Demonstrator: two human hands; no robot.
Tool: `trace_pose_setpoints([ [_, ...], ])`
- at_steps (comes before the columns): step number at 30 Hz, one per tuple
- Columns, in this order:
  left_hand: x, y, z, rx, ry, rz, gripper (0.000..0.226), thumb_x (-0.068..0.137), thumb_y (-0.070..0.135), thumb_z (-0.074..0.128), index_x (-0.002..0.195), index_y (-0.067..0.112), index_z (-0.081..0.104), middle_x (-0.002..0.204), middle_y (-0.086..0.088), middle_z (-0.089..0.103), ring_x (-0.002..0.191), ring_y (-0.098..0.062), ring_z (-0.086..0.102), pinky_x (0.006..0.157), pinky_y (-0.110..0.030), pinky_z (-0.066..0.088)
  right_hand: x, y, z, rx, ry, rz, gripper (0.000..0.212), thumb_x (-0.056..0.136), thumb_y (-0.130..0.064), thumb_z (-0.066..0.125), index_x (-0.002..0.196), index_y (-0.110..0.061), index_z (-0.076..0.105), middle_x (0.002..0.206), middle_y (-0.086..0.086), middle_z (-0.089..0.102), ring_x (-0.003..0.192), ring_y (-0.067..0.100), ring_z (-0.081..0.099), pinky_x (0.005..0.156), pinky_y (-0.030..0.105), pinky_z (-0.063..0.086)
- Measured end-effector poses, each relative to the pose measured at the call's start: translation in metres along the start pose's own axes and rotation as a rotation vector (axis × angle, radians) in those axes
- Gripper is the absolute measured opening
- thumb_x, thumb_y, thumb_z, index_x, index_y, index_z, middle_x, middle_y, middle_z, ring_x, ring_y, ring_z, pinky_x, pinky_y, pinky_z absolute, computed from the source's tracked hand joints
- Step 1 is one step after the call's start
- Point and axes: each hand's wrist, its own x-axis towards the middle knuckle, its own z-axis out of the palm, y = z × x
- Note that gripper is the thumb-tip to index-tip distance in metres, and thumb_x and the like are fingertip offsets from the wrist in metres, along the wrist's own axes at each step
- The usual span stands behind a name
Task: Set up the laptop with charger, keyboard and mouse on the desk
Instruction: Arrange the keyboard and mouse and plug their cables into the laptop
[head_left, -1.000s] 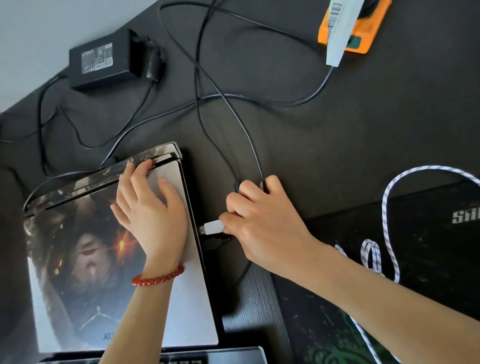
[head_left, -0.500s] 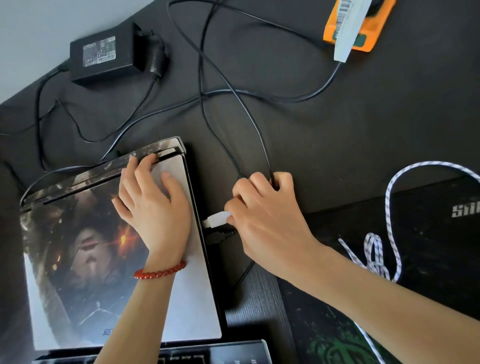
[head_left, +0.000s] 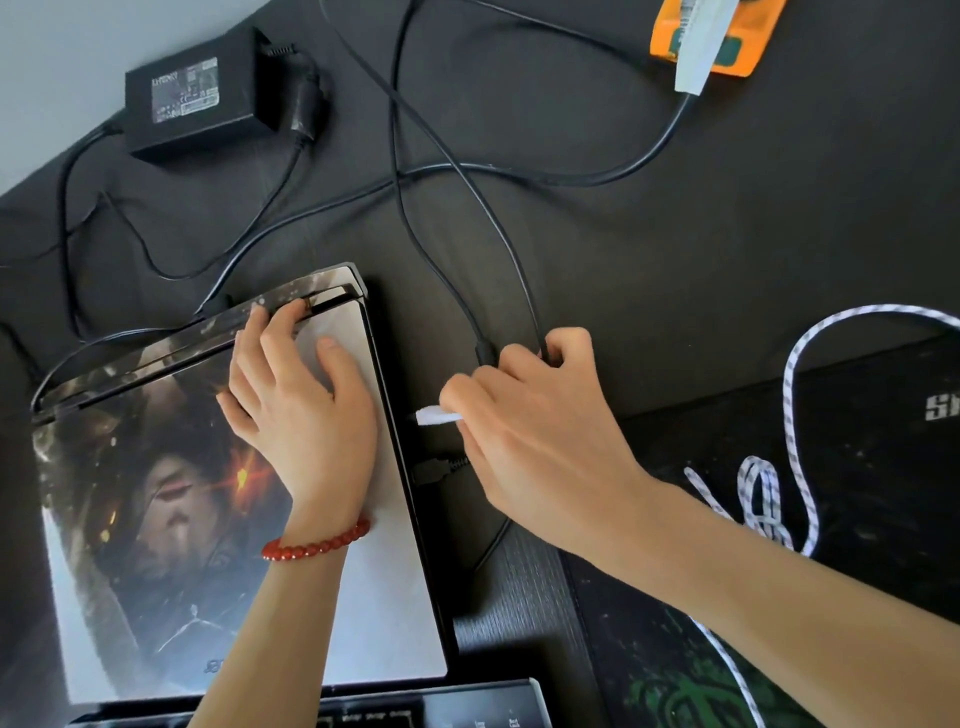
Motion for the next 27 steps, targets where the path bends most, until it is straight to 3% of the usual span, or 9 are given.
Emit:
trace_pose_setpoints([
  [4, 0.0, 0.002, 0.0, -0.014, 0.006, -0.006, 0.043, 0.088, 0.022, 0.036, 0.13, 0.019, 0.045, 0.146, -0.001, 0.036, 0.137, -0.023, 0.027, 0.115, -0.051, 0.012, -0.005, 0.003, 0.007, 0.134, -0.118, 0.027, 0.005, 0.08, -0.015, 0.058, 0.077, -0.017, 0.061, 0.06, -0.005, 0.057, 0.062, 0.019, 0.05, 0.073, 0.037, 0.029],
  [7, 0.001, 0.002, 0.0, -0.015, 0.011, -0.015, 0.041, 0.09, 0.019, 0.038, 0.13, 0.019, 0.045, 0.145, -0.001, 0.037, 0.136, -0.024, 0.028, 0.114, -0.051, 0.013, -0.002, 0.003, 0.009, 0.207, -0.128, 0.106, 0.016, 0.085, -0.028, 0.053, 0.074, -0.017, 0.058, 0.061, -0.007, 0.06, 0.061, 0.018, 0.048, 0.074, 0.035, 0.02],
  [9, 0.0, 0.002, 0.0, -0.019, 0.012, -0.021, 0.04, 0.089, 0.019, 0.038, 0.129, 0.019, 0.045, 0.145, -0.001, 0.038, 0.136, -0.024, 0.028, 0.114, -0.05, 0.013, 0.0, 0.001, 0.009, 0.212, -0.13, 0.147, 0.015, 0.083, -0.022, 0.054, 0.069, -0.018, 0.055, 0.057, -0.006, 0.059, 0.058, 0.018, 0.044, 0.072, 0.034, 0.018],
  [12, 0.0, 0.003, 0.0, -0.021, 0.013, -0.02, 0.042, 0.088, 0.021, 0.037, 0.129, 0.019, 0.045, 0.144, -0.001, 0.039, 0.135, -0.024, 0.029, 0.113, -0.048, 0.015, 0.001, -0.001, 0.009, 0.169, -0.154, 0.115, 0.011, 0.084, -0.028, 0.057, 0.081, -0.018, 0.06, 0.062, -0.007, 0.062, 0.063, 0.018, 0.048, 0.074, 0.034, 0.016],
  [14, 0.0, 0.004, 0.001, -0.007, 0.019, -0.022, 0.04, 0.089, 0.019, 0.038, 0.129, 0.019, 0.045, 0.143, -0.002, 0.039, 0.134, -0.024, 0.03, 0.113, -0.047, 0.016, 0.001, -0.004, 0.009, 0.158, -0.154, 0.131, 0.028, 0.082, -0.044, 0.06, 0.077, -0.016, 0.062, 0.058, -0.006, 0.058, 0.061, 0.02, 0.043, 0.072, 0.036, 0.016],
  [16, 0.0, 0.004, 0.001, 0.004, 0.017, -0.027, 0.039, 0.091, 0.016, 0.039, 0.129, 0.018, 0.045, 0.143, -0.002, 0.04, 0.134, -0.024, 0.031, 0.113, -0.046, 0.016, 0.006, -0.012, 0.007, 0.09, -0.165, 0.167, 0.036, 0.074, -0.048, 0.067, 0.062, -0.017, 0.052, 0.054, -0.004, 0.042, 0.061, 0.02, 0.034, 0.071, 0.036, 0.016],
  [20, -0.001, 0.004, 0.0, -0.004, 0.018, -0.025, 0.039, 0.091, 0.016, 0.04, 0.129, 0.017, 0.045, 0.143, -0.002, 0.04, 0.135, -0.024, 0.03, 0.113, -0.048, 0.016, 0.01, -0.02, 0.007, 0.055, -0.202, 0.186, 0.032, 0.074, -0.027, 0.067, 0.065, -0.019, 0.038, 0.059, -0.006, 0.035, 0.069, 0.02, 0.031, 0.066, 0.036, 0.006],
  [24, -0.001, 0.005, -0.001, -0.013, 0.018, -0.015, 0.044, 0.086, 0.023, 0.035, 0.129, 0.018, 0.046, 0.143, -0.002, 0.04, 0.135, -0.024, 0.031, 0.113, -0.05, 0.016, 0.006, -0.007, 0.002, 0.113, -0.165, 0.18, 0.01, 0.07, -0.018, 0.068, 0.069, -0.02, 0.058, 0.057, -0.007, 0.056, 0.07, 0.02, 0.044, 0.07, 0.036, 0.014],
  [27, 0.0, 0.003, 0.0, -0.013, 0.018, -0.011, 0.044, 0.087, 0.024, 0.035, 0.129, 0.019, 0.045, 0.143, -0.003, 0.04, 0.135, -0.024, 0.03, 0.113, -0.052, 0.015, 0.002, -0.002, 0.003, 0.099, -0.198, 0.087, 0.006, 0.069, -0.015, 0.068, 0.069, -0.021, 0.064, 0.059, -0.007, 0.06, 0.074, 0.019, 0.046, 0.073, 0.035, 0.018],
])
